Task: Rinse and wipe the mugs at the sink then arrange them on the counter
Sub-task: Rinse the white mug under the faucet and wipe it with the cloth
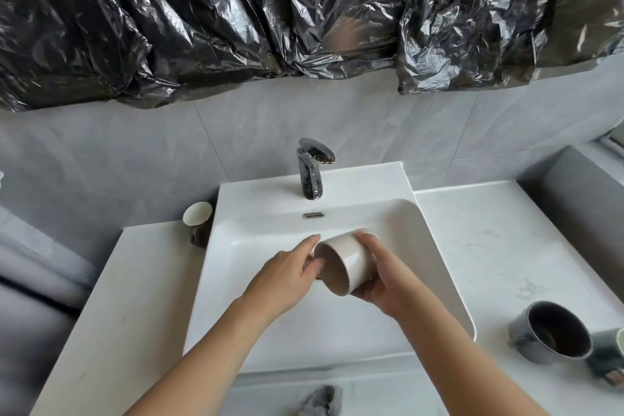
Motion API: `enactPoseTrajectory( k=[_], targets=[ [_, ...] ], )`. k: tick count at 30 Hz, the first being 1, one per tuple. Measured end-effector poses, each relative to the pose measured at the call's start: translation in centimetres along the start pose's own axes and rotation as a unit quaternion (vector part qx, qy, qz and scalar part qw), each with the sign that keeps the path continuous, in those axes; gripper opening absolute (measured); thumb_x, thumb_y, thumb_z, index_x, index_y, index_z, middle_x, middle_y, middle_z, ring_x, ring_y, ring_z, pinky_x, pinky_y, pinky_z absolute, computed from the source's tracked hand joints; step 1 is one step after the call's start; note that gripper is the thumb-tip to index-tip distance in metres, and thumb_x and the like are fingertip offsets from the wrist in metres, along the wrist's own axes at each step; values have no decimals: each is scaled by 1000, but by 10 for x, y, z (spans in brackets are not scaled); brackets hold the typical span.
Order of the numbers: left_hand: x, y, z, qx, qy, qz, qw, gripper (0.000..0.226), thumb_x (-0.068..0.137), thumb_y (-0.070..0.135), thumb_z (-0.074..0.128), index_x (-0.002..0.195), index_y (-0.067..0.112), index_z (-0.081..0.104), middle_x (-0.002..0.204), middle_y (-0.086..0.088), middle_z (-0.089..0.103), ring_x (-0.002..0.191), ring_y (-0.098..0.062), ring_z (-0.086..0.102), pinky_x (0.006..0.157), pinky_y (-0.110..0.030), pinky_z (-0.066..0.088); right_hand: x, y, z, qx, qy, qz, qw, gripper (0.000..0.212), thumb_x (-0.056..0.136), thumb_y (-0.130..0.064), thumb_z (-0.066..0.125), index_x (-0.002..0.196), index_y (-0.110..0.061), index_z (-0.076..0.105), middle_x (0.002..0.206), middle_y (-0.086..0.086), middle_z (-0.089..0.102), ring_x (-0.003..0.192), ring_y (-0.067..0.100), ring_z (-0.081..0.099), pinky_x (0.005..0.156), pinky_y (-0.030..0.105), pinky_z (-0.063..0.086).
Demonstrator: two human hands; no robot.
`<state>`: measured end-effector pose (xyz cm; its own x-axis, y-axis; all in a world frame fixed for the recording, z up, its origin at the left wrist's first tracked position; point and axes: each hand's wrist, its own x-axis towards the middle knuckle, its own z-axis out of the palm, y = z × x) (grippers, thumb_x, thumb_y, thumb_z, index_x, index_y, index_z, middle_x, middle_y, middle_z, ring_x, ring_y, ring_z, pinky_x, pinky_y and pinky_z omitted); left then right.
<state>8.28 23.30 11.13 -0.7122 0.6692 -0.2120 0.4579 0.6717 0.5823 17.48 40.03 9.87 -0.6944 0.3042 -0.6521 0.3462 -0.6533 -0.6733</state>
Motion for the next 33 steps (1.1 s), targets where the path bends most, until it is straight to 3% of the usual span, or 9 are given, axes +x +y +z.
enactPoseTrajectory(
  k=[5,10,13,16,20,23,26,30,33],
  targets=[
    [14,-17,2,60,22,28,998,30,91,30,32,101,33,60,83,10,65,85,-21,62,77,-39,54,5,24,3,-44,-7,-22,999,38,86,-48,73,109,-19,69,104,12,72,92,31,72,83,50,61],
    [22,-41,24,129,66,79,986,30,95,30,35,94,20,63,87,-2,66,84,-27,59,74,-41,53,20,49,-14,-300,0,-146,943,84,61,-78,68,120,-19,61,115,4,68,102,19,68,91,38,55],
    [18,-45,31,142,100,95,980,26,96,25,39,90,18,62,83,-4,64,80,-28,58,70,-39,52,18,63,-25,-366,-48,-211,905,85,56,-72,79,122,-23,58,111,-8,69,105,9,65,90,30,51],
    [16,-44,37,175,136,143,965,24,96,25,40,87,19,61,86,-5,66,83,-31,59,71,-39,51,23,72,-35,-407,-21,-254,877,74,55,-66,82,109,-20,58,93,-6,65,91,13,64,94,38,51],
    [10,-41,47,177,215,195,940,26,94,28,39,91,17,63,89,-9,67,87,-36,58,74,-42,51,28,79,-42,-396,22,-326,858,75,52,-62,79,103,-10,62,84,-3,58,82,15,59,100,50,50],
    [-10,-39,58,108,264,199,938,36,88,34,34,89,18,65,83,-8,66,85,-35,57,71,-42,51,23,92,-43,-357,39,-377,854,69,54,-59,76,105,-14,65,91,-2,66,86,18,66,96,50,55],
    [-34,-38,64,41,270,191,943,28,92,26,43,88,17,70,76,-5,67,82,-33,60,71,-39,52,18,102,-47,-333,53,-398,853,68,56,-60,75,106,-16,64,95,-1,68,89,20,68,92,49,57],
    [-68,-40,57,-79,272,162,945,22,95,18,52,93,26,73,89,5,73,80,-17,70,79,-37,57,10,109,-54,-296,73,-430,850,75,51,-63,75,109,-20,59,106,1,67,93,18,65,86,40,57],
    [-94,-42,55,-62,239,154,957,19,92,24,56,88,39,67,92,10,72,81,-11,71,82,-38,58,7,110,-53,-275,90,-455,842,68,53,-61,73,105,-21,57,103,0,66,93,18,65,72,29,50]
  ],
)
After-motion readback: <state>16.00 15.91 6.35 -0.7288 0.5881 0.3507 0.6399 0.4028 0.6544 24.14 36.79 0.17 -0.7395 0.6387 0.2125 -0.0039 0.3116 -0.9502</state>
